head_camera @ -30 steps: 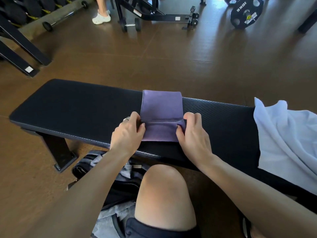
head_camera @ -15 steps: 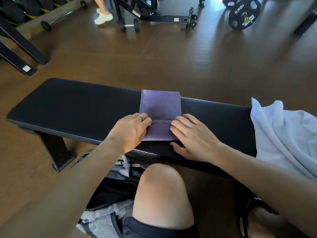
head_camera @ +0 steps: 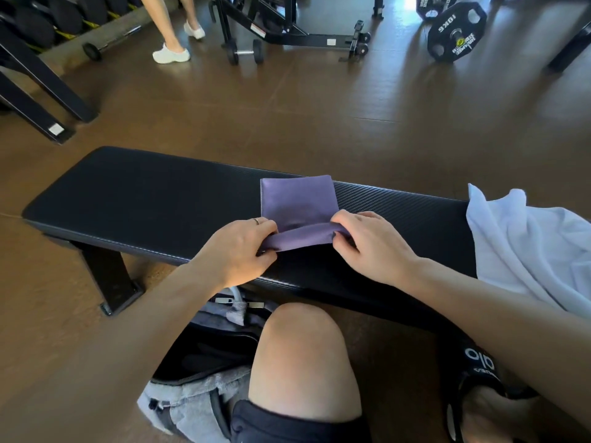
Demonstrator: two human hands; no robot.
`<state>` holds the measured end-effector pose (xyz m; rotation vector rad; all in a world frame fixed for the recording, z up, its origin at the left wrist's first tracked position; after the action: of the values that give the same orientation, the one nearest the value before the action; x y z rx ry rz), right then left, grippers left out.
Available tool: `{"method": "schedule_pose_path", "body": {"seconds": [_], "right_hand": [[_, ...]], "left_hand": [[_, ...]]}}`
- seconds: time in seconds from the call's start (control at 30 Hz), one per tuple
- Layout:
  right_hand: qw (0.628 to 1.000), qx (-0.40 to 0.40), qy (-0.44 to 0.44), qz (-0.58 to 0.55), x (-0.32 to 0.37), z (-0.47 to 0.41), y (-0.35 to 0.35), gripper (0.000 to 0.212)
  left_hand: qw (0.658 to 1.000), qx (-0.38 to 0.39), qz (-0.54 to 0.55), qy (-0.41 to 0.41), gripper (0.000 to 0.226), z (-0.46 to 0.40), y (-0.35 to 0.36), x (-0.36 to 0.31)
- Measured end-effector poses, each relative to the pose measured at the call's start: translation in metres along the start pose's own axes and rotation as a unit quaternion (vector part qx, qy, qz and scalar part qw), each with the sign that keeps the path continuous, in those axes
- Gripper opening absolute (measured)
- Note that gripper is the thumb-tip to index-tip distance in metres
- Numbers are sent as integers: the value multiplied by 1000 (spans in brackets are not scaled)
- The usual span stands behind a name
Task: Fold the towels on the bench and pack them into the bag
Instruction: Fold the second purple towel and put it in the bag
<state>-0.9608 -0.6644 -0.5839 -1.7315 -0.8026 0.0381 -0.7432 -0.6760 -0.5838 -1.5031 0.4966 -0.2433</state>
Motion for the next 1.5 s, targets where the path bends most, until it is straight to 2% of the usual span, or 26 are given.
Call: {"method": "schedule_pose_path", "body": {"seconds": [0.1, 0.2, 0.3, 0.43, 0.53, 0.7, 0.8, 0.87, 0.93, 1.0, 1.07, 1.17, 1.23, 1.33, 1.4, 1.5], "right_hand": [[996, -21, 61, -68, -8, -1, -2, 7], [982, -50, 126, -131, -16, -6, 0, 3], [968, -49, 176, -170, -22, -16, 9, 9], [965, -29, 210, -153, -30, -24, 21, 12], [970, -22, 212, -116, -30, -28, 27, 12], [971, 26, 230, -57, -30, -40, 32, 19], [974, 44, 221, 13, -27, -43, 28, 17], [983, 2, 151, 101, -20, -42, 21, 17], [979, -64, 29, 190, -9, -37, 17, 11], [968, -70, -88, 223, 0, -30, 19, 16], [967, -9, -144, 209, 3, -23, 21, 29], [975, 78, -122, 171, -5, -19, 20, 40], [975, 97, -111, 169, -10, -21, 20, 41], [975, 86, -113, 173, -10, -28, 19, 34], [985, 72, -82, 134, -8, -34, 13, 30], [995, 49, 61, -56, -13, -42, 2, 22]], "left_hand": [[981, 54, 167, -88, 6, 3, -1, 8], [947, 34, 287, -138, 11, 4, 1, 16], [938, -16, 294, -185, 11, 3, 8, 24], [920, -51, 298, -250, 14, 2, 20, 26], [919, -58, 270, -280, 22, -2, 23, 23], [936, -113, 220, -252, 47, 1, 22, 21], [956, -130, 149, -218, 50, 1, 21, 15], [975, -171, -24, -141, 47, -4, 15, 5], [966, -202, -160, -27, 46, -8, 14, -8], [964, -190, -167, 76, 40, -9, 16, -16], [971, -174, -122, 110, 32, -5, 17, -15], [987, -105, -95, 80, 50, 1, 18, -6], [990, -68, -102, 66, 60, 1, 18, -2], [990, -62, -113, 48, 48, -5, 13, -2], [991, -79, -105, 36, 35, -9, 4, -5], [994, -68, 32, -83, 14, -13, -8, 12]]}}
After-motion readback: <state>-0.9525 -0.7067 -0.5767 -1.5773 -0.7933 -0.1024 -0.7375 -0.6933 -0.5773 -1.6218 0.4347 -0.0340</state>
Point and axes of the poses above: each hand's wrist, its own z-axis away from the middle knuckle, its own y-axis out of the palm, x = y × z, the point moved 5 cm from there along -z, towards the middle knuckle, and after that the axes turned 5 degrees about -z, right-handed, at the moved point
